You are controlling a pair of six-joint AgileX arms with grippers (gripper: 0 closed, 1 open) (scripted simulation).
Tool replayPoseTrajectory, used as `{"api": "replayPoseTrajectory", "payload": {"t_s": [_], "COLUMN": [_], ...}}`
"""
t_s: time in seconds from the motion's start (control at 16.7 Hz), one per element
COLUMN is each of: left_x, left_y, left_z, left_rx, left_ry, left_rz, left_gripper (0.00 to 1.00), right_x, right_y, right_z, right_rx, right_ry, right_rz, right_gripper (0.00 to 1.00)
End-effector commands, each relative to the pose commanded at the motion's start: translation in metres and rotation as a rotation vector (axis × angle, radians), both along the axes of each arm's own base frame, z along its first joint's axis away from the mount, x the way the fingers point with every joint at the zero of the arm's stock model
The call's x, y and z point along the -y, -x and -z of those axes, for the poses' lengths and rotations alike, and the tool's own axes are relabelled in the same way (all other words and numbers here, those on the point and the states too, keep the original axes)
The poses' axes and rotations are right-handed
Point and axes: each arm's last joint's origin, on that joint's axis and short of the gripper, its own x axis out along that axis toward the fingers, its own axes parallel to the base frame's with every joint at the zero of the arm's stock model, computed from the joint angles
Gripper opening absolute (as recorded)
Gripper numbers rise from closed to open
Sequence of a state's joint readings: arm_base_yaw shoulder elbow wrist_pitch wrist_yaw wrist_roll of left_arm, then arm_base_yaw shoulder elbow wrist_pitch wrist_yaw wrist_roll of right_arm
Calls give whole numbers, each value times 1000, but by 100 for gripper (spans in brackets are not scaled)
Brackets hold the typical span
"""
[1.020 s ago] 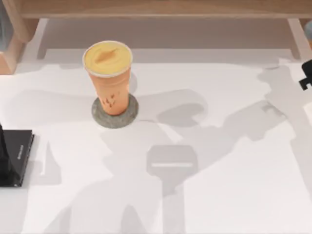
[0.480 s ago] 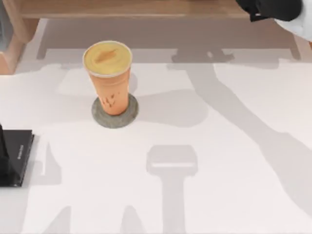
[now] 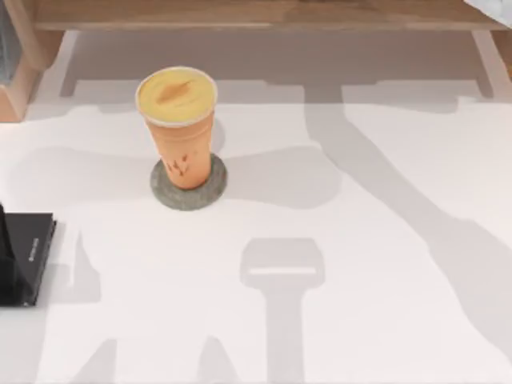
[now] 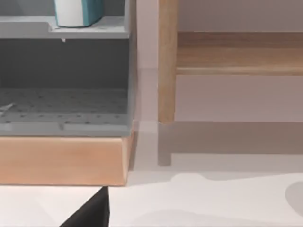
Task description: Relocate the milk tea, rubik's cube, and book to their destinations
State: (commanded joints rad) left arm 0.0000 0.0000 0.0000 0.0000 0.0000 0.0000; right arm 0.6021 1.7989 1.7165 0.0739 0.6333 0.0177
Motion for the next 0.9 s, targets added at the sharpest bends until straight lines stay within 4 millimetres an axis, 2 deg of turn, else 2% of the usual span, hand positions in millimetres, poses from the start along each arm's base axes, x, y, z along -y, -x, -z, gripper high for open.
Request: {"api": "replayPoseTrajectory", "payload": {"t_s": [0.24, 0.48, 0.66, 0.9], "left_x": [0, 0, 0, 0], "left_y": [0, 0, 0, 0], "left_z": [0, 0, 0, 0], "left_rx": [0, 0, 0, 0], "left_ry": [0, 0, 0, 0], "left_rz": [0, 0, 0, 0], "left_gripper": [100, 100, 100, 100], "right_x": [-2, -20, -28, -14], "right_y": [1, -11, -33, -69], "right_z": [-3, -11, -10, -10], "right_rx": [3, 16, 7, 11], "right_ry": [-9, -62, -82, -67], "right_rz": [-21, -120, -155, -97], "right_gripper": [0, 0, 0, 0]}}
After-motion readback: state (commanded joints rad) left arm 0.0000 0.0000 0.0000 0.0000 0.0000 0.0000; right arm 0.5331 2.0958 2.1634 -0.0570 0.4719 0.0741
